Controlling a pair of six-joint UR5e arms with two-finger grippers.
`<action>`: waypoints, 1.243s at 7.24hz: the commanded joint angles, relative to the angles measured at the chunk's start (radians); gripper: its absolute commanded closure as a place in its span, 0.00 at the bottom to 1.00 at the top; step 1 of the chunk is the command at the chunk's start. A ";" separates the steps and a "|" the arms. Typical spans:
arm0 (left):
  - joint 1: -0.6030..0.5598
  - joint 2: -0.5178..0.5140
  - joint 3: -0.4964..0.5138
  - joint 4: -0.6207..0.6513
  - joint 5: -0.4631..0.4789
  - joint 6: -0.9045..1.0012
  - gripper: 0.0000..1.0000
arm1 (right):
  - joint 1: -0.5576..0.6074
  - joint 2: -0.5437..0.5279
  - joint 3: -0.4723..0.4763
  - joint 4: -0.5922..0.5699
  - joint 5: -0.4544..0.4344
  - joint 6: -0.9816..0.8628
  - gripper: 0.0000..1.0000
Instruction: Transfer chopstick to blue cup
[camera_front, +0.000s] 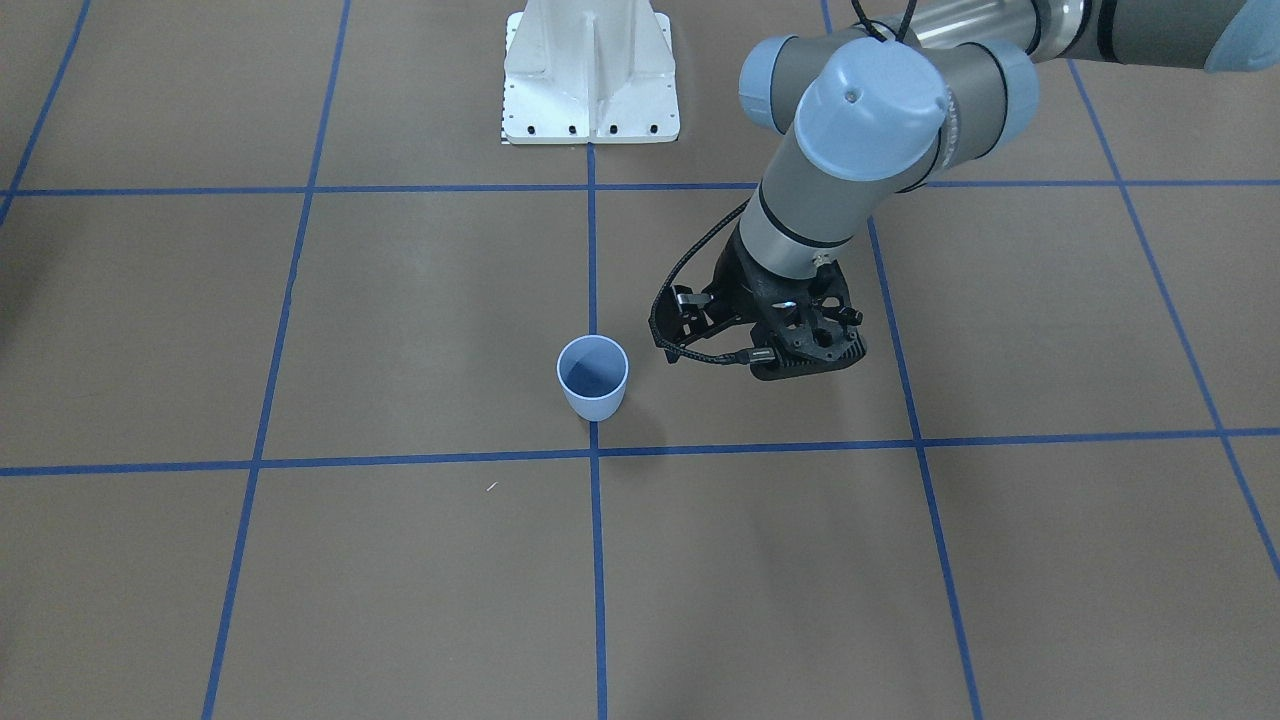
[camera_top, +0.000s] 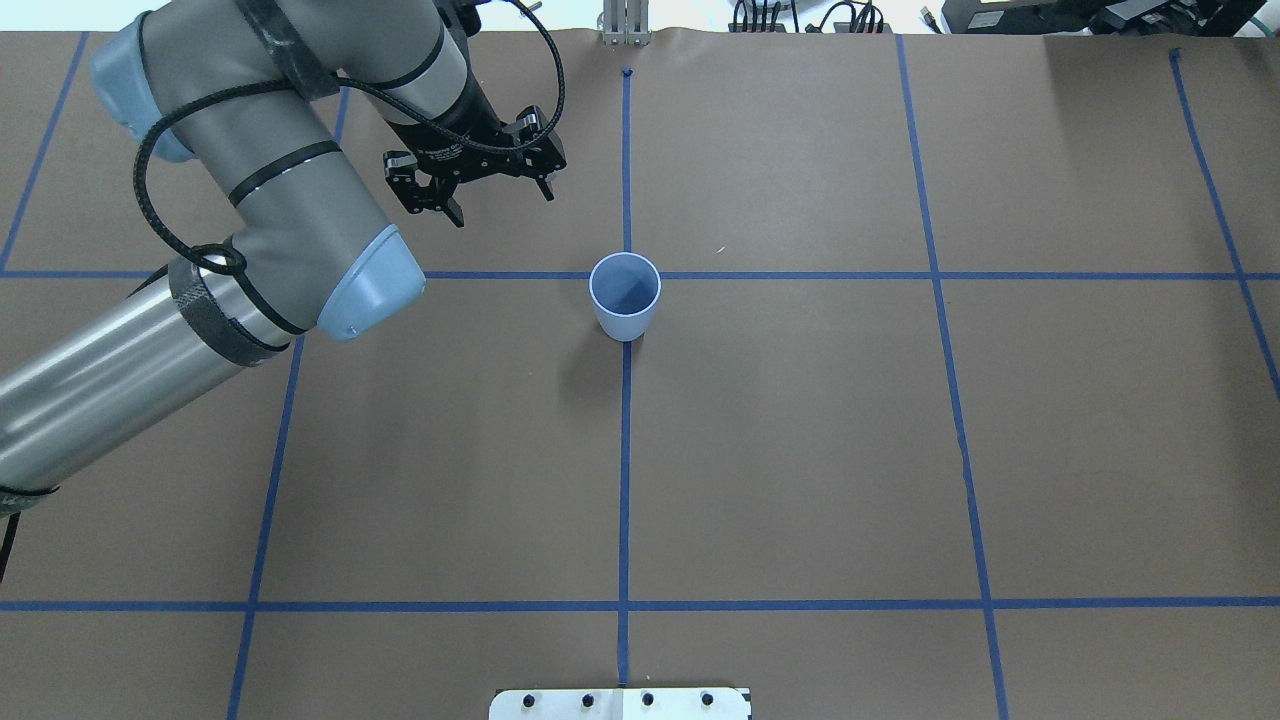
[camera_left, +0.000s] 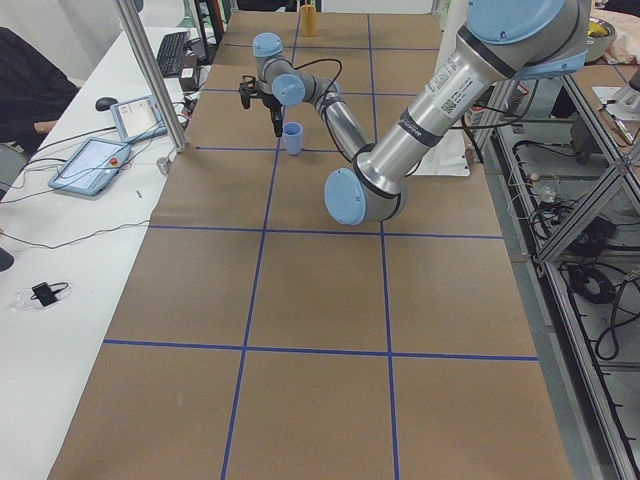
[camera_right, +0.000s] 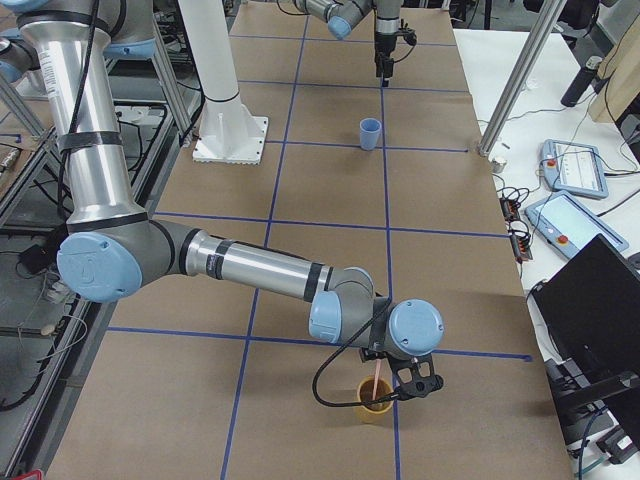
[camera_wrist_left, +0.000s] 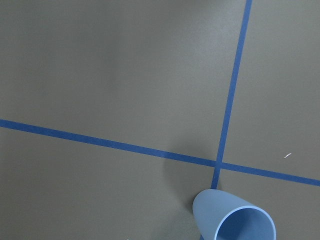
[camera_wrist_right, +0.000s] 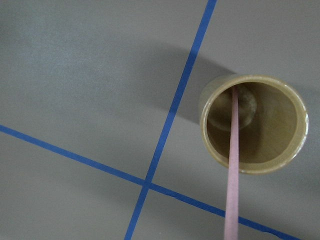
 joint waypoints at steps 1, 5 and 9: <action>-0.005 0.002 -0.002 0.001 0.000 0.000 0.02 | -0.006 0.000 0.001 -0.004 0.003 0.013 0.26; -0.005 0.002 -0.002 0.000 -0.002 0.000 0.02 | -0.011 -0.002 0.002 -0.002 -0.003 0.011 0.72; -0.003 -0.004 -0.002 0.001 -0.002 0.000 0.02 | -0.011 -0.021 0.004 0.002 -0.006 0.008 0.73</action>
